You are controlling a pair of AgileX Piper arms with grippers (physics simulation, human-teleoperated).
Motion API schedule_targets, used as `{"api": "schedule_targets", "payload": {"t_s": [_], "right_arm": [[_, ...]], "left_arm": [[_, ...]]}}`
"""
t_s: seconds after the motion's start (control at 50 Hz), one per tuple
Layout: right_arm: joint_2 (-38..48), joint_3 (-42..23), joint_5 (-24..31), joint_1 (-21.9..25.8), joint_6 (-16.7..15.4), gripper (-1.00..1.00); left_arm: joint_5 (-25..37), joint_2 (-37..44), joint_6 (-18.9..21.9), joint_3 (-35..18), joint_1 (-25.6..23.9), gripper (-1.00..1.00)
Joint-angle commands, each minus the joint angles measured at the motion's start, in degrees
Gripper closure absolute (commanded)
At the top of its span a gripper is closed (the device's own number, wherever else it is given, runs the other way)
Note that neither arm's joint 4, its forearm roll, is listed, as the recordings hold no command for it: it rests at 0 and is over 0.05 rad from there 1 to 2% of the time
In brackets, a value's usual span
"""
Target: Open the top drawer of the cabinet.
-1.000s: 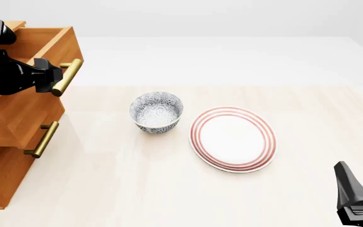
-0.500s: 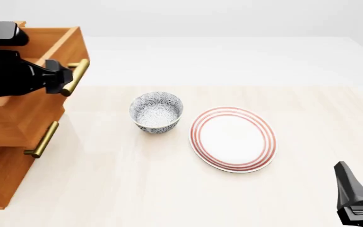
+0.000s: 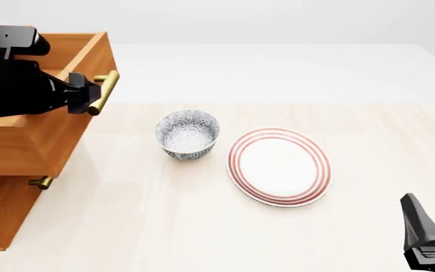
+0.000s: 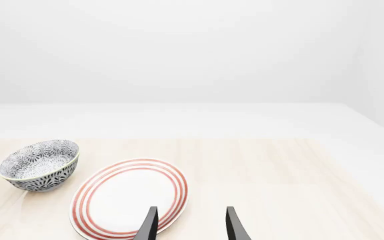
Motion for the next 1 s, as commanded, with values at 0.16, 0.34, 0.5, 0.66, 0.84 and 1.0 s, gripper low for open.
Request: {"api": "schedule_targets", "payload": {"t_s": [0.16,0.34,0.5,0.66,0.84,1.0], "right_arm": [[0.03,0.01,-0.04,-0.01,-0.01,-1.00],[0.03,0.01,-0.04,0.00,0.00,-1.00],[0.04,0.01,-0.04,0.01,0.00,-1.00],[0.03,0.01,-0.04,0.00,0.02,-1.00],[0.03,0.01,-0.04,0.00,0.01,-1.00],[0.04,0.01,-0.04,0.00,-0.01,-1.00]], "left_arm": [[-0.12,0.85,0.88,-0.57,-2.38,-1.00],[-0.24,1.19,1.00,-1.11,-3.78,-1.00],[-0.40,1.92,0.90,-1.84,-5.13,-1.00],[-0.72,2.56,1.26,-2.13,-6.13,-1.00],[-0.84,2.58,1.39,-2.37,-7.16,-1.00],[-1.22,2.46,1.56,-2.31,-8.05,-1.00]]}}
